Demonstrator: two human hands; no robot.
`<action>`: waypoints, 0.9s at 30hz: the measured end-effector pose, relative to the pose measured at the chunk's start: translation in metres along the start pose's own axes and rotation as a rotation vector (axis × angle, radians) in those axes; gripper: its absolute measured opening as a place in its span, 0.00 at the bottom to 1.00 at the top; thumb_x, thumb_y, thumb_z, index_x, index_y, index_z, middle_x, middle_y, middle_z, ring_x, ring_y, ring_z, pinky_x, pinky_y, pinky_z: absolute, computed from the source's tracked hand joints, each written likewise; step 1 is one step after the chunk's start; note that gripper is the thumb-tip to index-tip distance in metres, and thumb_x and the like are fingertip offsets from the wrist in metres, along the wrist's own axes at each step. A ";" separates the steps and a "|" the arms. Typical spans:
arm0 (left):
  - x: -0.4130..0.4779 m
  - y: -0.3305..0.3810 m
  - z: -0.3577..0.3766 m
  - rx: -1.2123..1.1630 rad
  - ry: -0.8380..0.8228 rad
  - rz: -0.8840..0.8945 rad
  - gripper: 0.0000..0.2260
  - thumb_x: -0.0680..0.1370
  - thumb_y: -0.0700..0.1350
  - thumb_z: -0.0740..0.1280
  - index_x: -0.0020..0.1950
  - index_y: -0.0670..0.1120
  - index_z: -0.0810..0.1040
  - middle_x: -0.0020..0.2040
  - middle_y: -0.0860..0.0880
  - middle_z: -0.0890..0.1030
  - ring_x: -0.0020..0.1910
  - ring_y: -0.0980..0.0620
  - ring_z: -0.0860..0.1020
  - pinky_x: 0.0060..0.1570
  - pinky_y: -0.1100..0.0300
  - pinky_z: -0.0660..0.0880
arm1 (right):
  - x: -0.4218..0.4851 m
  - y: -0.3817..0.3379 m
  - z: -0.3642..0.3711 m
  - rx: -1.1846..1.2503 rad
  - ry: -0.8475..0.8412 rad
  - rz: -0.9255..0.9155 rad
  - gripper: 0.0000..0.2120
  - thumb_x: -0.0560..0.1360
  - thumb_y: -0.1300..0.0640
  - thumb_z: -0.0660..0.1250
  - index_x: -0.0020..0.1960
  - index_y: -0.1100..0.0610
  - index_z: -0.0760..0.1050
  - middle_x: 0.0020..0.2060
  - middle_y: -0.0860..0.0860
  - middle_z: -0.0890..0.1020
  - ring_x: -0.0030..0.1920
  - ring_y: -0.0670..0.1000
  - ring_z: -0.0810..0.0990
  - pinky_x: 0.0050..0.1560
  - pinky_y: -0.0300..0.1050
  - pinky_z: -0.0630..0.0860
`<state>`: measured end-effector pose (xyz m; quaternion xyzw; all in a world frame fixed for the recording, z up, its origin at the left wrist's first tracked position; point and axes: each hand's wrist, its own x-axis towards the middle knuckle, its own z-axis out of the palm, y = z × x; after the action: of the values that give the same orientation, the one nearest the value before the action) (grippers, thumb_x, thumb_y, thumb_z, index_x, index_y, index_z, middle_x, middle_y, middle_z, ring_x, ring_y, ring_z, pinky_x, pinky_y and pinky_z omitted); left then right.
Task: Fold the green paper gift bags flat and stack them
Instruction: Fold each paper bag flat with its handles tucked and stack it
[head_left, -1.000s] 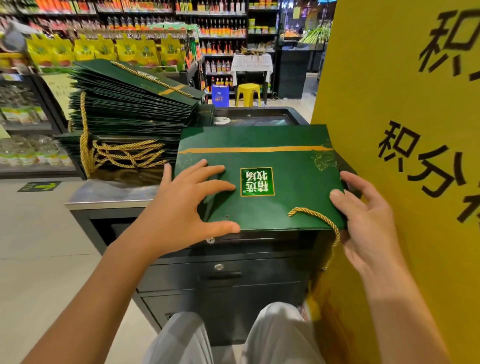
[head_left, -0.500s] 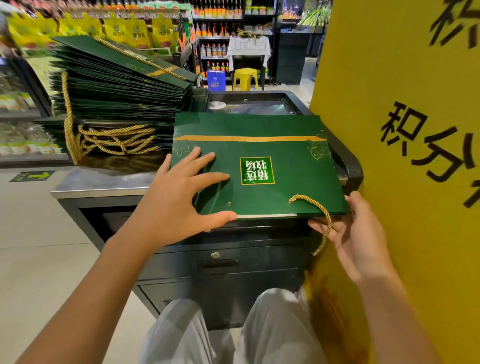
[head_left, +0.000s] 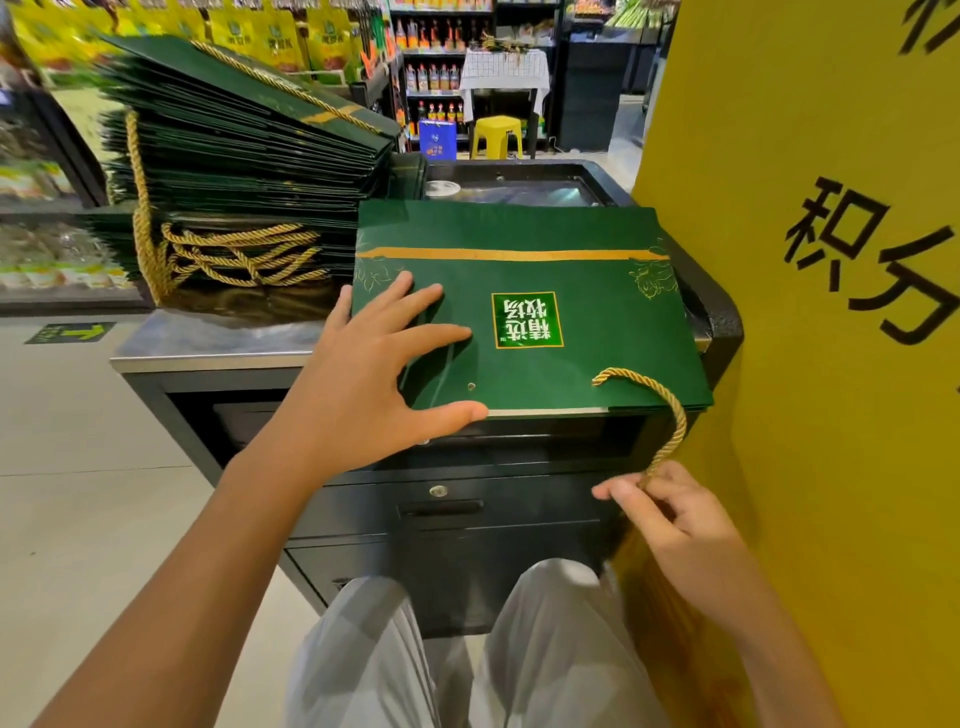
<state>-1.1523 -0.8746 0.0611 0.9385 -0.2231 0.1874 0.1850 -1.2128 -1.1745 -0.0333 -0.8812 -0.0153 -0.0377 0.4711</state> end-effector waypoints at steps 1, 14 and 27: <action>-0.001 0.001 0.001 -0.010 0.008 0.001 0.35 0.69 0.75 0.62 0.71 0.58 0.76 0.79 0.53 0.66 0.82 0.50 0.55 0.77 0.32 0.46 | -0.002 -0.012 -0.003 0.074 -0.060 -0.007 0.11 0.80 0.50 0.64 0.45 0.44 0.85 0.40 0.42 0.80 0.45 0.39 0.77 0.44 0.27 0.69; -0.011 0.026 0.023 0.063 0.140 0.071 0.31 0.73 0.71 0.61 0.64 0.52 0.82 0.70 0.48 0.78 0.76 0.42 0.68 0.71 0.24 0.55 | 0.020 -0.123 -0.035 0.450 -0.176 -0.336 0.08 0.78 0.66 0.68 0.49 0.59 0.85 0.37 0.58 0.84 0.30 0.49 0.78 0.31 0.41 0.76; -0.015 0.024 0.039 0.075 0.430 0.225 0.28 0.75 0.64 0.65 0.49 0.40 0.86 0.51 0.44 0.87 0.56 0.43 0.84 0.54 0.39 0.82 | 0.060 -0.134 -0.016 0.096 -0.160 -0.391 0.05 0.70 0.58 0.80 0.43 0.57 0.84 0.33 0.52 0.85 0.33 0.47 0.82 0.36 0.37 0.78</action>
<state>-1.1654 -0.9061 0.0270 0.8525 -0.2745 0.4105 0.1714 -1.1622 -1.1142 0.0916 -0.8380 -0.2250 -0.0577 0.4937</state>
